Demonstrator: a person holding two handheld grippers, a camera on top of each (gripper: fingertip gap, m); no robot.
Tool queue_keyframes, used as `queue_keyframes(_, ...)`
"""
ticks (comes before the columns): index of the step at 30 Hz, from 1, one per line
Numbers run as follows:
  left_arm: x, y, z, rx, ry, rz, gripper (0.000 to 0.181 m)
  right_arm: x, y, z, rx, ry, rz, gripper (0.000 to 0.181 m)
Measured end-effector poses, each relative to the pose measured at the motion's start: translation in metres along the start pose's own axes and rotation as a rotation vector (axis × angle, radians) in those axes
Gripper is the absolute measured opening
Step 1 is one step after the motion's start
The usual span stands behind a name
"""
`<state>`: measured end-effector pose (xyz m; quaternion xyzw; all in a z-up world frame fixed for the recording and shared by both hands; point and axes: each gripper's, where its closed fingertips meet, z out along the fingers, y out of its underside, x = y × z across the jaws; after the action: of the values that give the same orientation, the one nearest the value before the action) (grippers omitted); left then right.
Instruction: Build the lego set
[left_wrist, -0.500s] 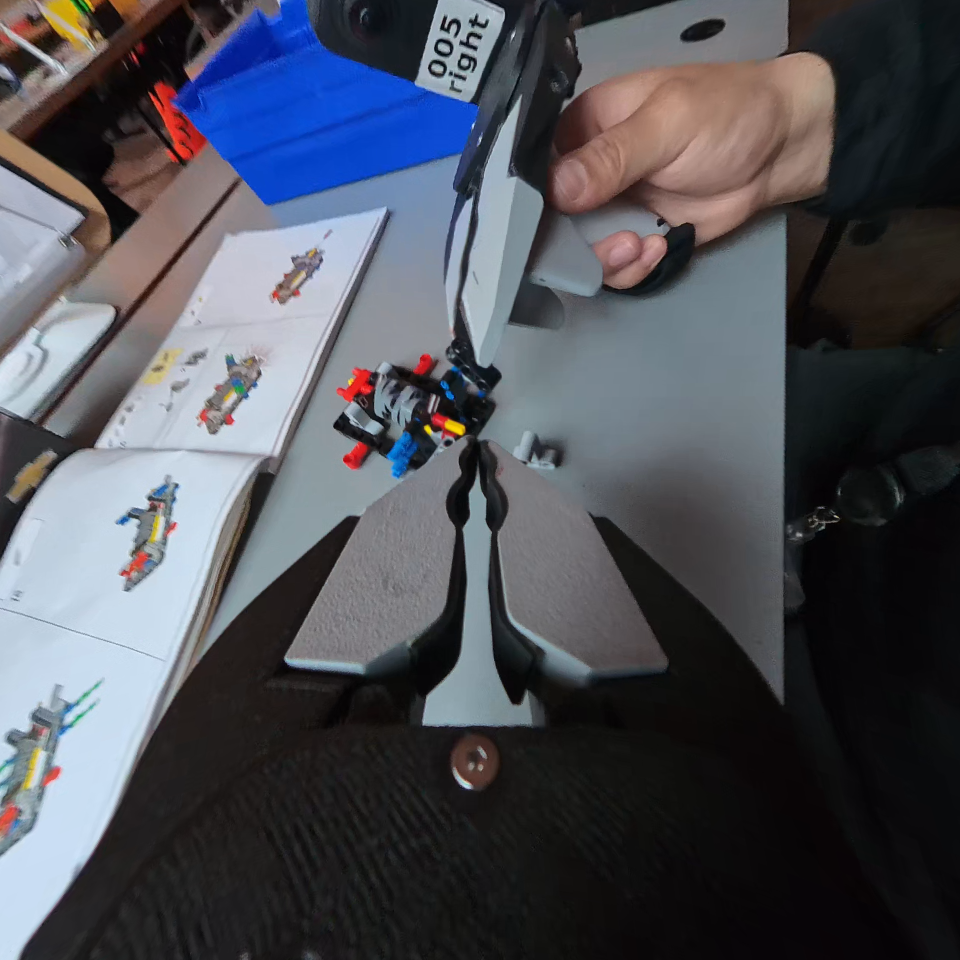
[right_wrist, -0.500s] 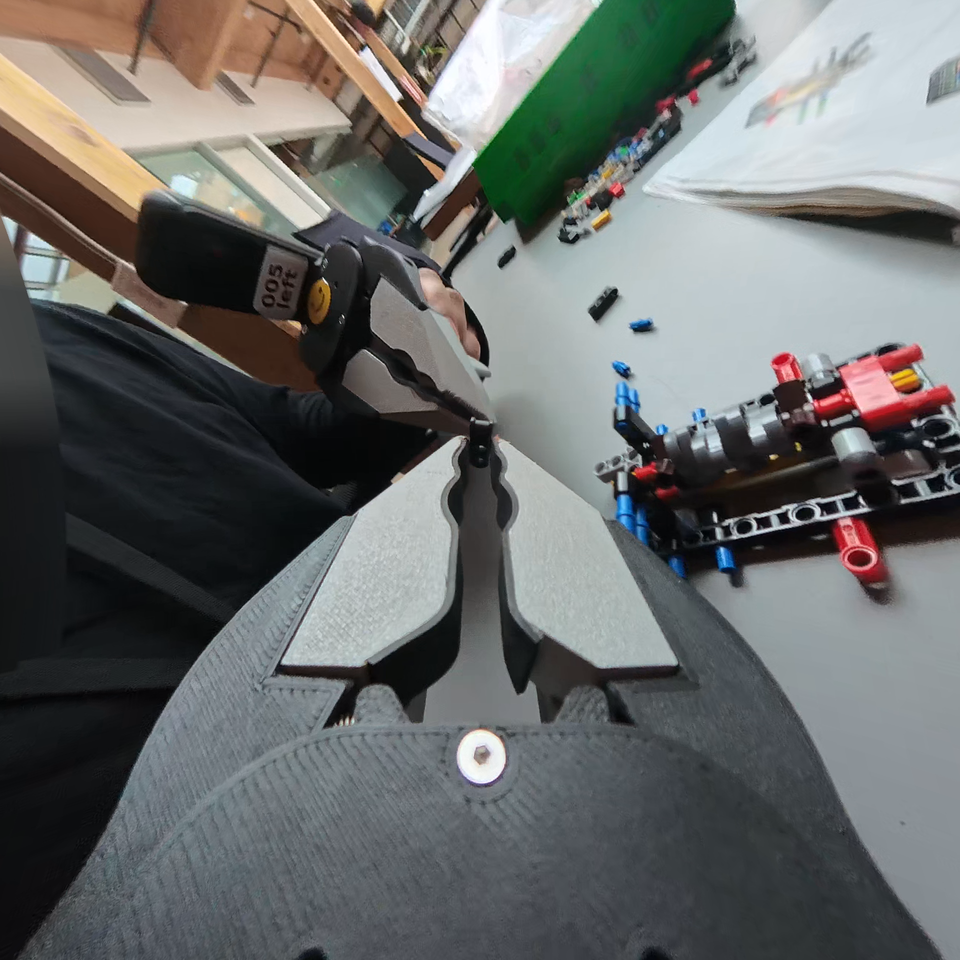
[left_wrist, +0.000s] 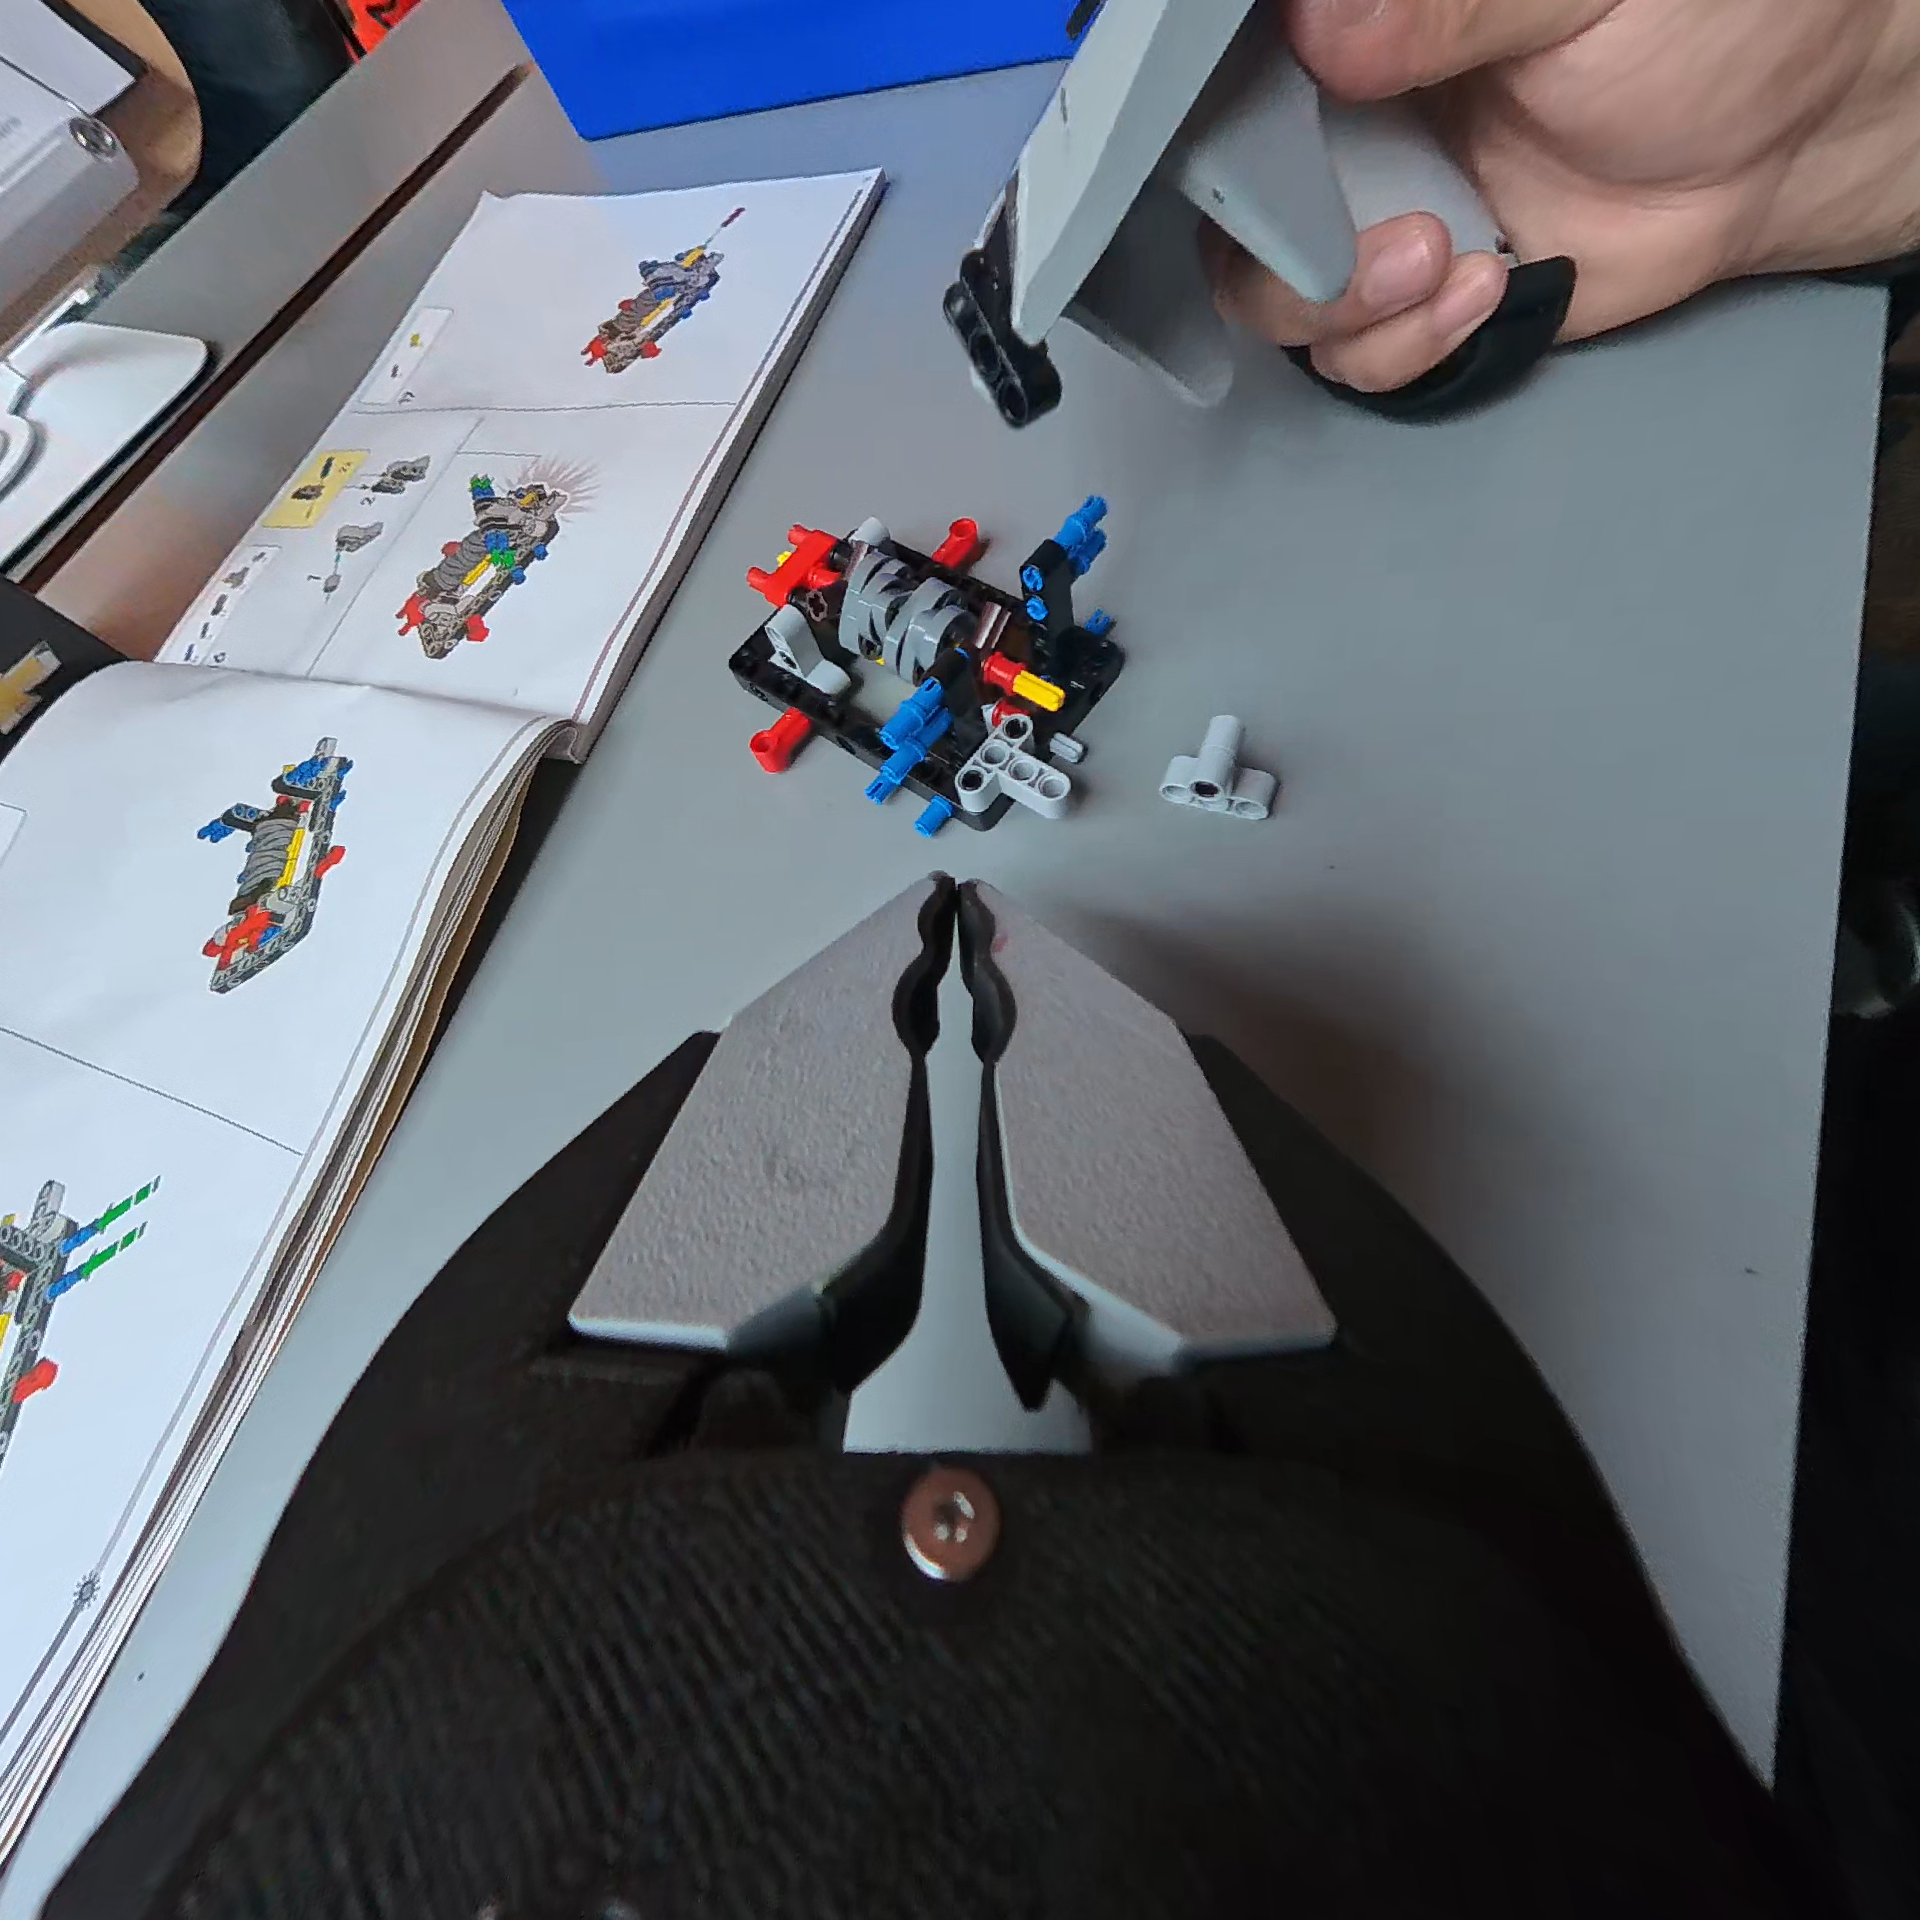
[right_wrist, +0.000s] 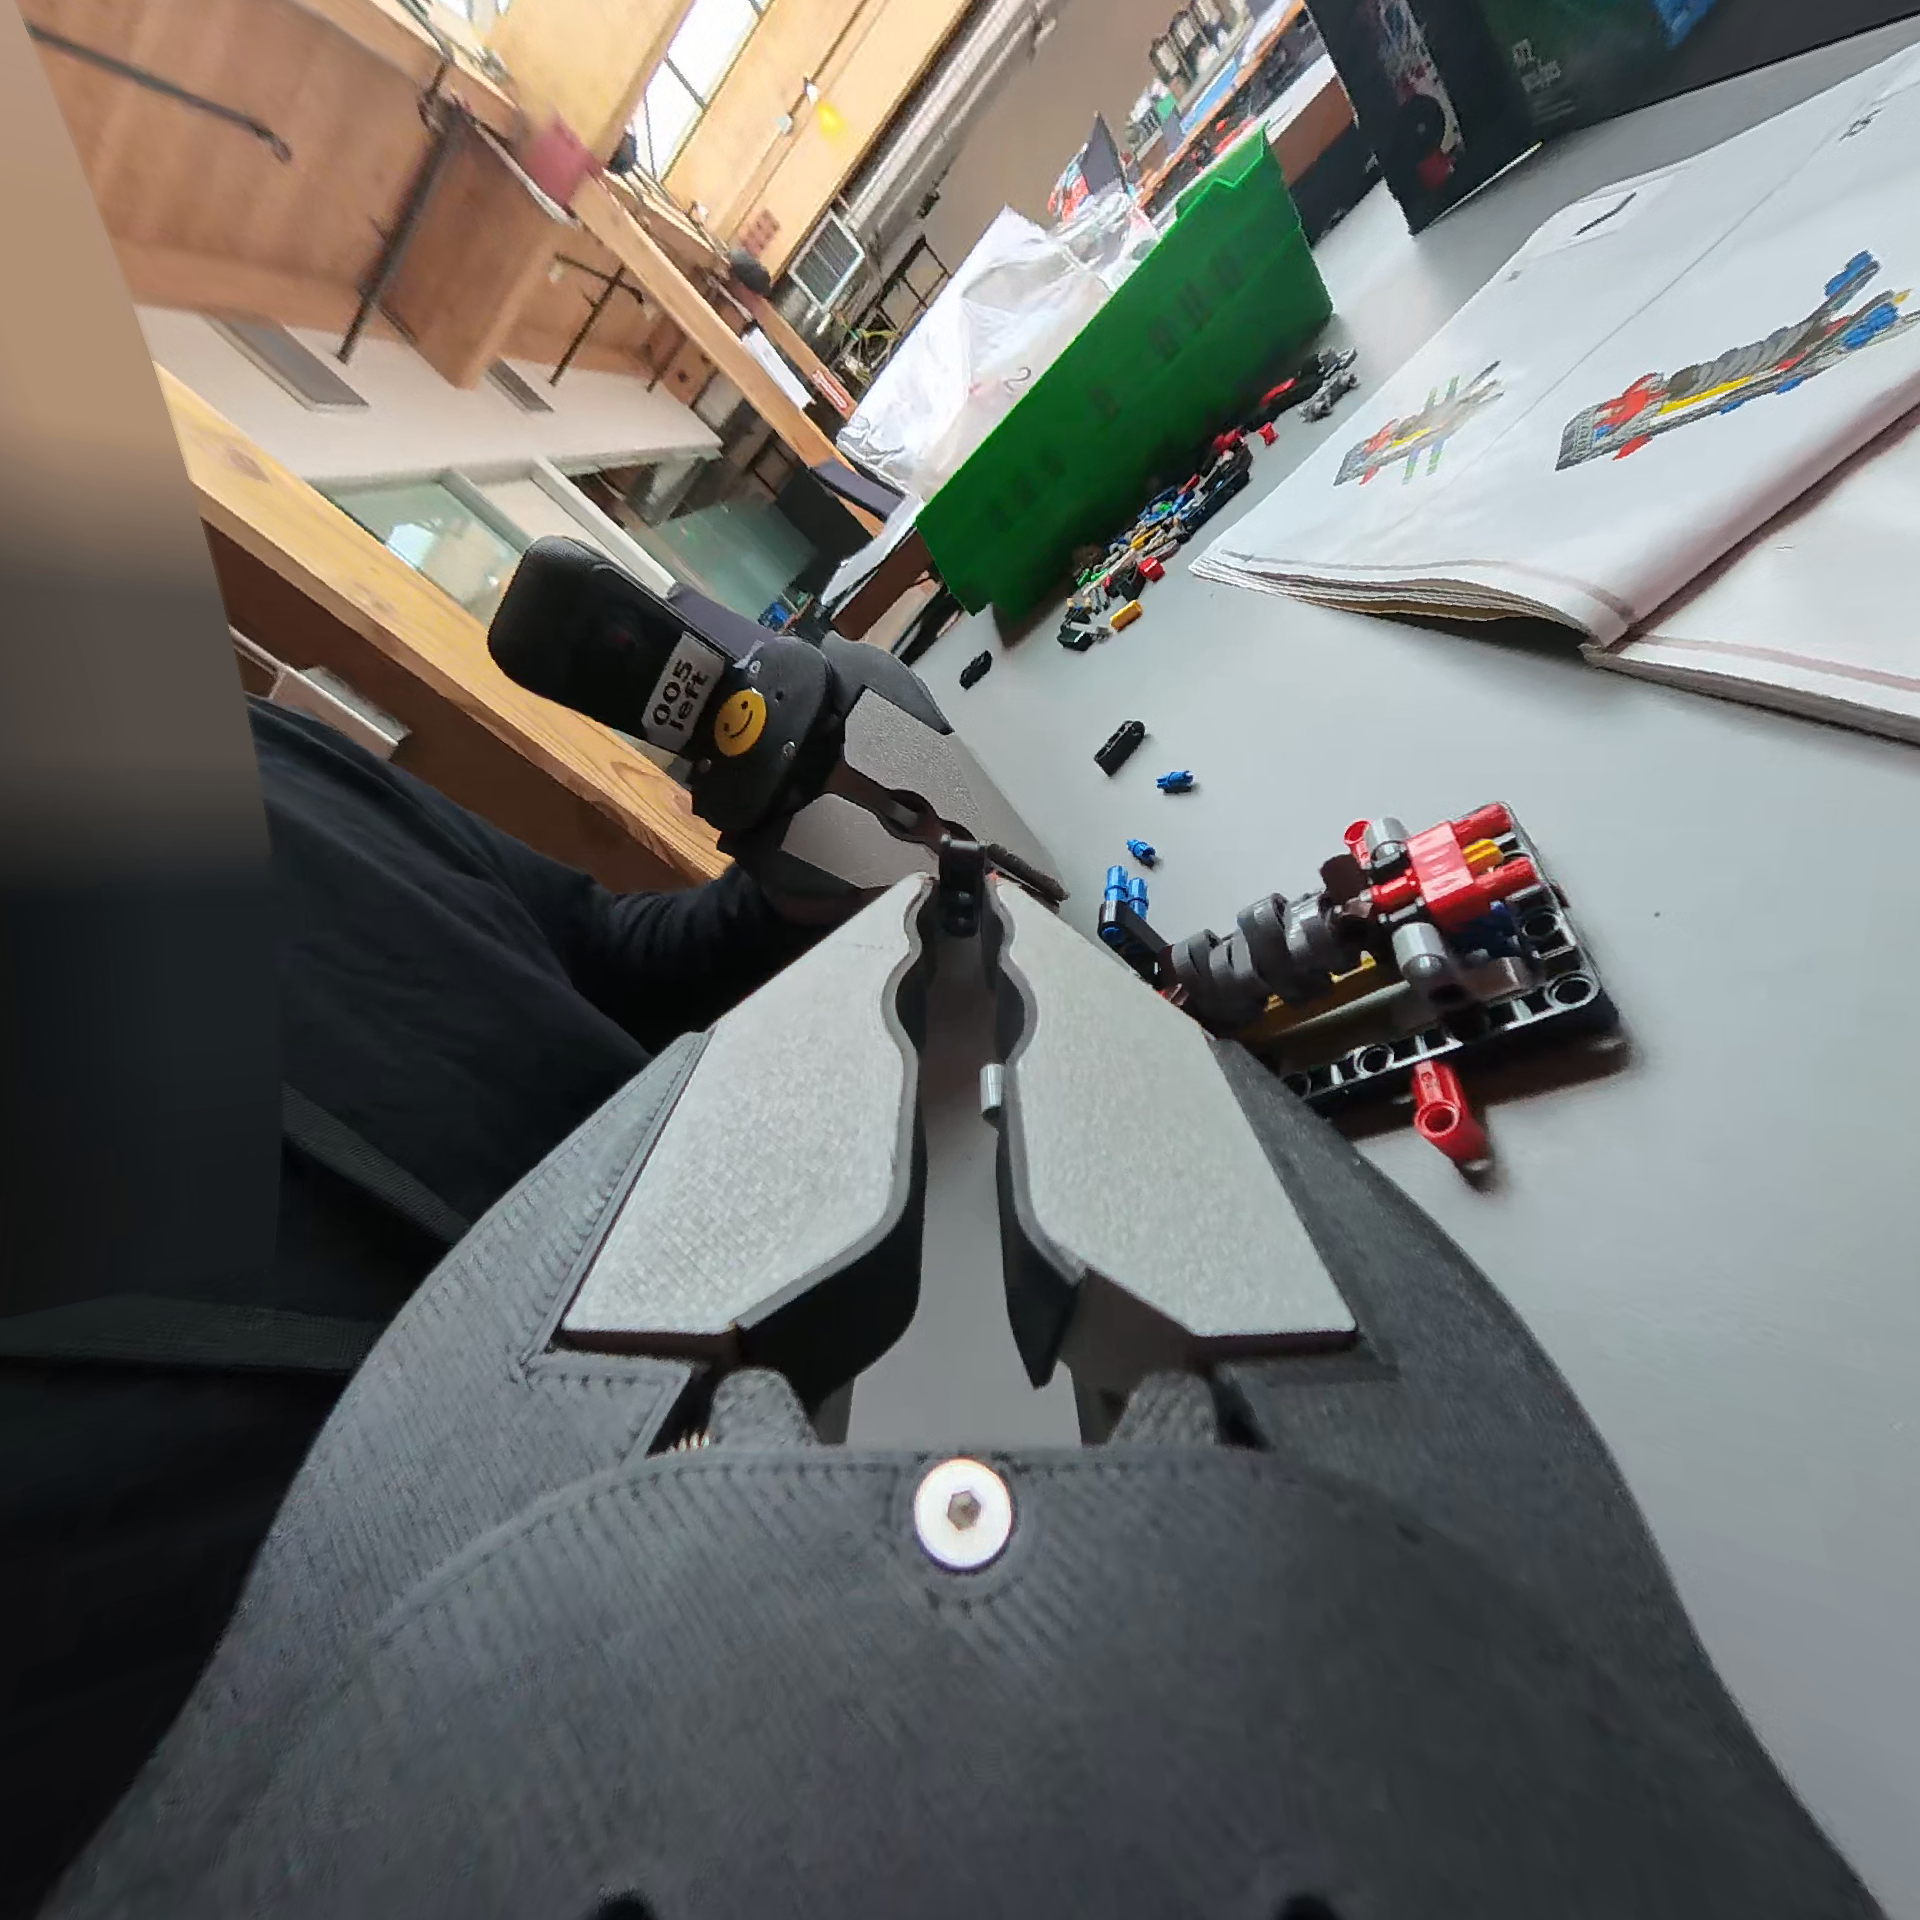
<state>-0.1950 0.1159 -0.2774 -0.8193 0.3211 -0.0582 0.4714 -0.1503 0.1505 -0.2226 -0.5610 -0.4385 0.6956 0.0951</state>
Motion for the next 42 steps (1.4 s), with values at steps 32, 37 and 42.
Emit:
queue_keyframes(32, -0.079, -0.012, -0.023, 0.204, -0.229, -0.147, 0.020, 0.035, -0.025, -0.065, -0.032, 0.223, -0.312, 0.003)
queue_keyframes(37, -0.078, -0.014, -0.023, 0.212, -0.241, -0.132, 0.021, 0.033, -0.023, -0.063, -0.042, 0.226, -0.344, 0.003)
queue_keyframes(42, -0.083, -0.013, -0.026, 0.231, -0.234, -0.176, 0.023, 0.034, -0.025, -0.063, -0.038, 0.233, -0.353, 0.003)
